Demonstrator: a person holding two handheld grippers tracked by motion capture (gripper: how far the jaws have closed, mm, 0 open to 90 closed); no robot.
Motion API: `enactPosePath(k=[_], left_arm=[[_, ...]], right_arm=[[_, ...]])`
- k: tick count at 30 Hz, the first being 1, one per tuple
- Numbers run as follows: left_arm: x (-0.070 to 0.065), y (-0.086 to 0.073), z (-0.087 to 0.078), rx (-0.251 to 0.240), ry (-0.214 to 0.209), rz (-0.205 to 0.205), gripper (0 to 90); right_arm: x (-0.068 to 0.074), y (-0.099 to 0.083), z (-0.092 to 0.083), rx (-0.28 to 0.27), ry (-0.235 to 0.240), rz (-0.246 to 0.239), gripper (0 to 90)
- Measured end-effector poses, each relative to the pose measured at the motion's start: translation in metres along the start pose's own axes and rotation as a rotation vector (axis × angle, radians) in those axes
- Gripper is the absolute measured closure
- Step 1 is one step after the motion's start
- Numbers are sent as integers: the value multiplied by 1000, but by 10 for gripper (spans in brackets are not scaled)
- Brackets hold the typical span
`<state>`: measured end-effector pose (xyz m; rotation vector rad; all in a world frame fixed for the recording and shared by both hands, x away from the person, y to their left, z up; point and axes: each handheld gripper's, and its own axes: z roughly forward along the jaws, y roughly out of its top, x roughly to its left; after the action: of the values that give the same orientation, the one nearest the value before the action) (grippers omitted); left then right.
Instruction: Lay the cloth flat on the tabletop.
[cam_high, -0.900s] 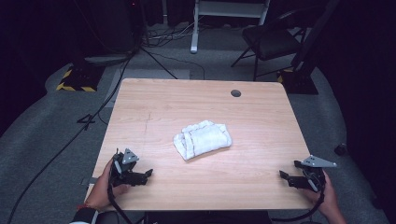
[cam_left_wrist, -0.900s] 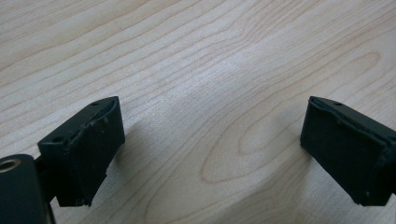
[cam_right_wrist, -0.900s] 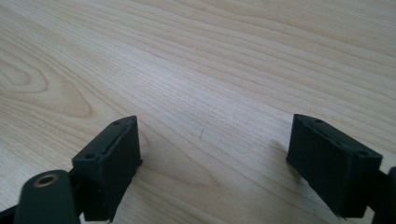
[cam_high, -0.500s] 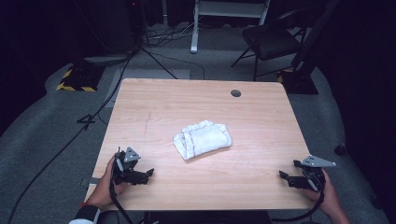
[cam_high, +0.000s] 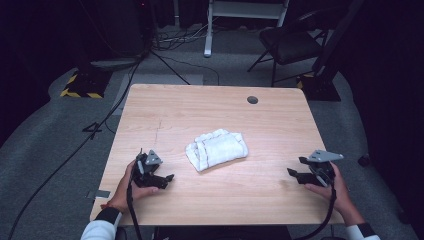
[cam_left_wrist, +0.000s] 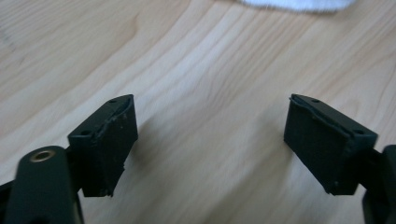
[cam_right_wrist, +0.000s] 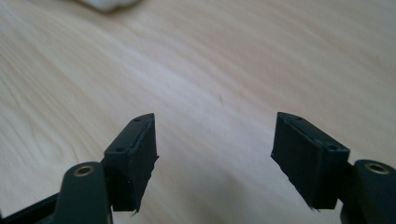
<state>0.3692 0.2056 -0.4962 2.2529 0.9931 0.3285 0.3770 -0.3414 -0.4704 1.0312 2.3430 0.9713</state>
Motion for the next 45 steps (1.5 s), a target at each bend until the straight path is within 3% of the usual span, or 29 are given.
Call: enactPosePath(k=[2,3,4,5,6,7,8,9,13,14,15,18,21,22,24,25,27,29,32,35,37,40,45], left_arm=[[-1,5,3,-1,4,9,202],[-1,15,10,-3,-6,13,202],[-1,15,10,-3,-6,13,204],[-2,24,16,-14,-4,24,211],[-2,24,16,-14,-4,24,221],[-2,33,23,-3,0,39,224],[-2,33,23,-3,0,39,224],[-1,41,28,-16,11,39,230],[-1,52,36,-27,9,36,247],[-1,55,39,-35,29,45,247],[0,61,46,-13,37,50,250],[4,67,55,-28,34,28,253],[3,70,59,-38,36,42,264],[5,73,62,-34,8,20,261],[7,74,63,-35,3,8,273],[11,76,66,-37,-22,-9,295],[11,76,66,-42,-28,-8,324],[10,76,67,-48,-40,9,355],[8,78,65,-41,-71,48,534],[5,78,64,-35,-96,61,678],[4,78,63,-35,-97,72,766],[3,78,60,-44,-93,84,821],[-1,81,49,-87,-75,96,834]], right_arm=[[8,20,8,-9,11,-33,342],[13,29,13,-7,11,-58,348],[13,29,13,-7,11,-58,348],[24,47,23,-22,26,-104,371],[24,47,23,-22,26,-104,371],[35,63,34,-37,49,-131,380],[35,63,34,-37,49,-131,380],[46,77,47,-55,79,-148,390],[67,99,73,-62,113,-186,396],[67,99,73,-62,113,-186,396],[75,110,83,-77,140,-178,395],[90,124,97,-95,155,-188,381],[101,132,108,-96,163,-196,370],[107,135,117,-81,153,-206,365],[108,136,122,-74,151,-204,365],[110,135,133,-49,165,-196,367],[110,132,139,-28,172,-191,381],[110,130,141,-22,183,-191,399],[107,126,137,-5,209,-221,576],[103,124,131,-10,219,-236,757],[101,122,126,-17,228,-244,806],[100,119,114,-33,228,-269,831],[97,115,96,-76,224,-277,832]])
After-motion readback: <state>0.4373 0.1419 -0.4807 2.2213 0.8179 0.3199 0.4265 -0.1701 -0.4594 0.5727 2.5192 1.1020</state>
